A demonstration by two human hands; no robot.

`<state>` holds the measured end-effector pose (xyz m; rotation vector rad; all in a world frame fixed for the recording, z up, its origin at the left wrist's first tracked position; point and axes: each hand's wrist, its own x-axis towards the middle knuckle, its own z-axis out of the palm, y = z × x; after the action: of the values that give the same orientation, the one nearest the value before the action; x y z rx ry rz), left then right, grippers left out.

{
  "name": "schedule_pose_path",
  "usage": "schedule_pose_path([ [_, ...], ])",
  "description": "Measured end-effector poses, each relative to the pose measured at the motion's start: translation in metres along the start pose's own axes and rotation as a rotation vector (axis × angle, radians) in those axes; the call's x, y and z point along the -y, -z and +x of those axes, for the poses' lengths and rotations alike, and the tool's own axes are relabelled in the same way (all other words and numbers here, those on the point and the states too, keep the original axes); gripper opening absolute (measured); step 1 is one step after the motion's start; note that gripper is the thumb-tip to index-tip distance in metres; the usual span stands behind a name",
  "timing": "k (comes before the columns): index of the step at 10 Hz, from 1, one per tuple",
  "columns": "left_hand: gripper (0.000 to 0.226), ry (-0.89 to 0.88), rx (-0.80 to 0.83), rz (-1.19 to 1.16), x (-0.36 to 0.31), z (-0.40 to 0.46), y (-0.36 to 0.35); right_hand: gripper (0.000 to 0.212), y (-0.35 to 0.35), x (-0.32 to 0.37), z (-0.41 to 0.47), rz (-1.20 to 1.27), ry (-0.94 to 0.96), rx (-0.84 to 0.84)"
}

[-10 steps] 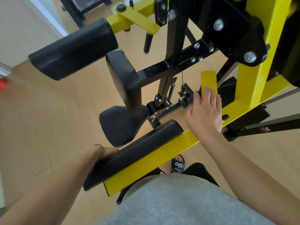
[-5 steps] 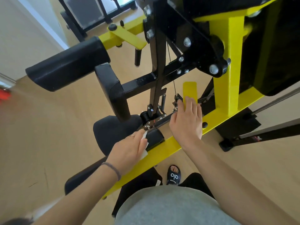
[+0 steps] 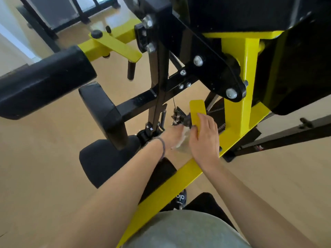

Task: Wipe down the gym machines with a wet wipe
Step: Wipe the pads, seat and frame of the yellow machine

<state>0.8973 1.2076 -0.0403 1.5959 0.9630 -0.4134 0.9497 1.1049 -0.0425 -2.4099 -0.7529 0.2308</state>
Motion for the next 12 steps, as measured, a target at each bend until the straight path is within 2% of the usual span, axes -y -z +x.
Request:
schedule_pose_path([
  [1, 0.039, 0.182, -0.059, -0.663, 0.002, 0.030, 0.016, 0.040, 0.002, 0.006, 0.016, 0.073, -0.102, -0.043],
  [2, 0.029, 0.014, -0.161, -0.556, 0.004, 0.050, 0.016, 0.040, 0.001, 0.011, 0.034, 0.195, -0.270, -0.041],
  [3, 0.025, -0.272, -0.129, -0.220, 0.000, 0.064, 0.001, 0.041, -0.002, 0.010, 0.042, 0.289, -0.372, -0.063],
  [4, 0.034, -0.388, -0.031, -0.339, -0.002, 0.069, -0.018, 0.039, -0.006, 0.010, 0.044, 0.291, -0.399, -0.108],
  [5, 0.036, -0.440, 0.003, -0.393, 0.006, 0.075, -0.023, 0.035, -0.011, 0.007, 0.045, 0.245, -0.379, -0.146],
  [6, 0.022, -0.359, 0.144, -0.532, 0.001, 0.083, -0.010, 0.031, -0.015, 0.005, 0.045, 0.220, -0.369, -0.150],
  [7, 0.030, -0.383, 0.201, -0.416, 0.001, 0.086, -0.003, 0.030, -0.015, 0.003, 0.045, 0.234, -0.375, -0.165],
  [8, 0.036, -0.540, 0.160, -0.213, 0.004, 0.085, -0.001, 0.030, -0.017, 0.001, 0.045, 0.231, -0.373, -0.146],
  [9, 0.016, -0.631, 0.047, -0.077, 0.003, 0.104, -0.008, 0.034, -0.019, 0.000, 0.045, 0.222, -0.365, -0.141],
  [10, 0.021, -0.613, -0.098, -0.070, -0.002, 0.115, -0.017, 0.043, -0.021, 0.001, 0.043, 0.199, -0.321, -0.148],
  [11, 0.028, -0.601, -0.111, -0.312, -0.008, 0.106, -0.023, 0.048, -0.019, 0.004, 0.045, 0.139, -0.307, -0.141],
  [12, 0.027, -0.580, -0.113, -0.421, -0.010, 0.104, -0.026, 0.050, -0.019, 0.006, 0.046, 0.073, -0.302, -0.065],
])
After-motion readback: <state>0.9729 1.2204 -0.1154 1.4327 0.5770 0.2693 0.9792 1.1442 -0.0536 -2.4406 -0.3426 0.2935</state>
